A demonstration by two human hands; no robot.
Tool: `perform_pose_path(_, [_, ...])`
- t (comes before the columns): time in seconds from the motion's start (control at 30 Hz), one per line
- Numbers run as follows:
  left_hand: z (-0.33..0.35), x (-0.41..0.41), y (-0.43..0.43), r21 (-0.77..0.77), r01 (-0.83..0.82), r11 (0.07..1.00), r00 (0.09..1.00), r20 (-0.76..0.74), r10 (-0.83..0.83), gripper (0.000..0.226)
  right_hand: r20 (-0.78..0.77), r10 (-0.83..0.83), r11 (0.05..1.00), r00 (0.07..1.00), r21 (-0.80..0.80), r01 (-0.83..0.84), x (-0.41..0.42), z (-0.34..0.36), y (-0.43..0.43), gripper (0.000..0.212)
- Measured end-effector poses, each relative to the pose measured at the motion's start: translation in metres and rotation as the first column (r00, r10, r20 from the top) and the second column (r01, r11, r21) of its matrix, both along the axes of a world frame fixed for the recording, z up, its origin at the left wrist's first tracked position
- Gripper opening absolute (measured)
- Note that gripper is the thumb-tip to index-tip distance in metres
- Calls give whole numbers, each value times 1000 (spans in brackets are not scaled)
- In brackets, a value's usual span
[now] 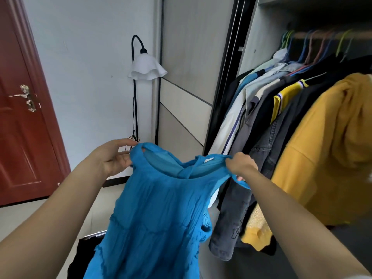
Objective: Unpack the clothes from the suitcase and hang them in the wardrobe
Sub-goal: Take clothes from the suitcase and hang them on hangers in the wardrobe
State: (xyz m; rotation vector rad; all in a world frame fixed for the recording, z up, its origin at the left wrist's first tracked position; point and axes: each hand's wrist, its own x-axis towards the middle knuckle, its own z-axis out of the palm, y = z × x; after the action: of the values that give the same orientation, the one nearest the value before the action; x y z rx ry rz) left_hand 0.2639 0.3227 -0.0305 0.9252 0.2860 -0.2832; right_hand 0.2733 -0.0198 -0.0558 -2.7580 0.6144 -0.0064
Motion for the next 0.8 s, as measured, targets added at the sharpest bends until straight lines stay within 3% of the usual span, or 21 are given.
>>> perform_pose_path(0.03, [-3, -2, 1, 3, -21, 1000, 999, -32, 21, 41, -16, -58, 978, 998, 202, 60, 0, -2, 2, 31])
perform_pose_path(0.1, [-15, -9, 0, 41, -49, 998, 993, -106, 53, 33, -82, -150, 924, 985, 344, 169, -2, -13, 5, 35])
perform_pose_path(0.17, [-34, -15, -3, 47, -31, 998, 985, -169, 38, 50, -180, -113, 972, 977, 186, 146, -10, -31, 12, 39])
perform_pose_path(0.23, [-43, -14, -6, 34, -13, 999, 983, -180, 19, 62, -244, -19, 988, 970, -151, -18, -12, -45, 16, 41])
perform_pose_path(0.27, [-38, -13, -5, 31, 4, 999, 989, -146, 0, 51, -224, 31, 969, 974, -231, -84, -13, -45, 19, 39])
perform_pose_path(0.33, [-19, -10, -5, -2, -7, 1000, 999, -31, 7, 19, -90, 64, 974, 994, -213, -82, -6, -37, 22, 34])
perform_pose_path(0.37, [-10, -7, -4, -11, -27, 1000, 999, 30, 27, 12, 23, 21, 993, 1000, -120, -18, 1, -31, 22, 32])
perform_pose_path(0.43, [-2, -5, 1, 63, -54, 997, 994, 95, 48, 11, 215, -167, 953, 962, 285, 102, 12, -25, 22, 33])
perform_pose_path(0.53, [-11, -12, 7, 205, 26, 978, 999, 38, -35, 8, 192, -329, 639, 925, 766, 68, 14, -27, 30, 34])
perform_pose_path(0.6, [-16, -16, 7, 189, 63, 980, 998, 15, -67, 9, 152, -366, 424, 918, 906, 19, 9, -27, 37, 32])
perform_pose_path(0.67, [-16, -18, 6, 88, 38, 995, 999, 12, -39, 10, 95, -360, 339, 928, 940, 35, 6, -25, 41, 29])
perform_pose_path(0.73, [-11, -18, 3, -48, -8, 999, 1000, 5, 9, 11, 56, -283, 432, 958, 899, 74, 3, -21, 42, 21])
perform_pose_path(0.8, [-2, -16, -1, -98, -28, 995, 999, 17, 30, 10, 50, -135, 644, 990, 763, 50, 0, -8, 37, 18])
